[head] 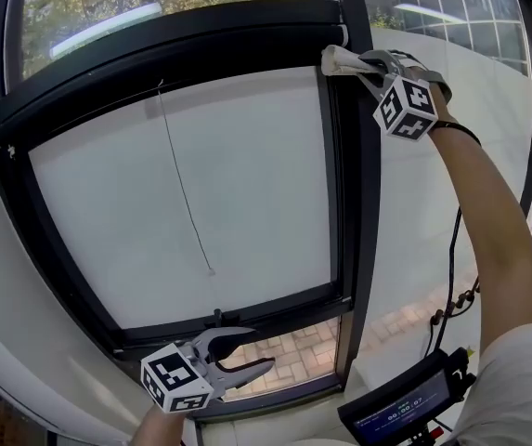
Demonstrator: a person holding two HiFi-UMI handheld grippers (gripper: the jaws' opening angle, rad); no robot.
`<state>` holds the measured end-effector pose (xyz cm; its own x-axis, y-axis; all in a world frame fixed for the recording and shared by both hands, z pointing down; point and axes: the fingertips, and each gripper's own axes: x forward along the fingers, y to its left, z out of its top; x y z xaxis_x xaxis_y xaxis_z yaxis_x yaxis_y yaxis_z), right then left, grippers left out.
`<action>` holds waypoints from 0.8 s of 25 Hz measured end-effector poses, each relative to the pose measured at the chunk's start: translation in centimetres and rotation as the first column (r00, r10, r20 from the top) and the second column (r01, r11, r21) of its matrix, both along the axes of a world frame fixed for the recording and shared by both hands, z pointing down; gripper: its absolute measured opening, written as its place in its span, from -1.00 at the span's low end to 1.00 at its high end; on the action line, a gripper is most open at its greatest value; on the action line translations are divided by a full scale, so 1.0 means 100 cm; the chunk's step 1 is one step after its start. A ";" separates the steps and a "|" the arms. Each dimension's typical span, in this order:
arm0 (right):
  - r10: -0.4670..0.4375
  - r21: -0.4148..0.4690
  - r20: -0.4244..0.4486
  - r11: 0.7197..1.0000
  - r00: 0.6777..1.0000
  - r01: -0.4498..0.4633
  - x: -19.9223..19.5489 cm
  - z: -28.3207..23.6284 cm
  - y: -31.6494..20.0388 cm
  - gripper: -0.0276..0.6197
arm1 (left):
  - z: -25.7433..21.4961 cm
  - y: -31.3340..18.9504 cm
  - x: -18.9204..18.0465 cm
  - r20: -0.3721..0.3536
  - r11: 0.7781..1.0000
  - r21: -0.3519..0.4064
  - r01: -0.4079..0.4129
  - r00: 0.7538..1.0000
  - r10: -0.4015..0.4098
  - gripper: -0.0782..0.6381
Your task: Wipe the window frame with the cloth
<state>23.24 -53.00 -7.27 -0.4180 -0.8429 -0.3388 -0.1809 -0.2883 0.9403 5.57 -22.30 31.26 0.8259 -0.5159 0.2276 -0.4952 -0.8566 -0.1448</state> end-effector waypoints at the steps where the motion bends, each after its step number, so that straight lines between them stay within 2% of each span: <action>1: -0.005 -0.008 -0.002 1.000 1.000 0.005 -0.001 0.006 -0.001 -0.70 | -0.003 0.001 0.000 0.005 1.000 0.000 0.008 1.000 -0.008 -0.10; 9: -0.027 -0.091 -0.072 0.996 0.997 0.020 -0.010 0.076 -0.011 -0.70 | -0.007 0.005 0.000 0.021 1.000 -0.008 0.008 1.000 -0.008 -0.10; 20: -0.016 -0.200 -0.074 0.980 0.997 0.001 -0.004 0.167 -0.018 -0.70 | -0.001 0.016 -0.002 0.043 1.000 -0.010 -0.010 0.999 0.010 -0.10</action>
<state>22.84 -54.82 9.39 -0.4435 -0.8866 -0.1314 -0.1097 -0.0918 0.9897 5.34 -20.67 31.18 0.8204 -0.5051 0.2681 -0.4798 -0.8631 -0.1577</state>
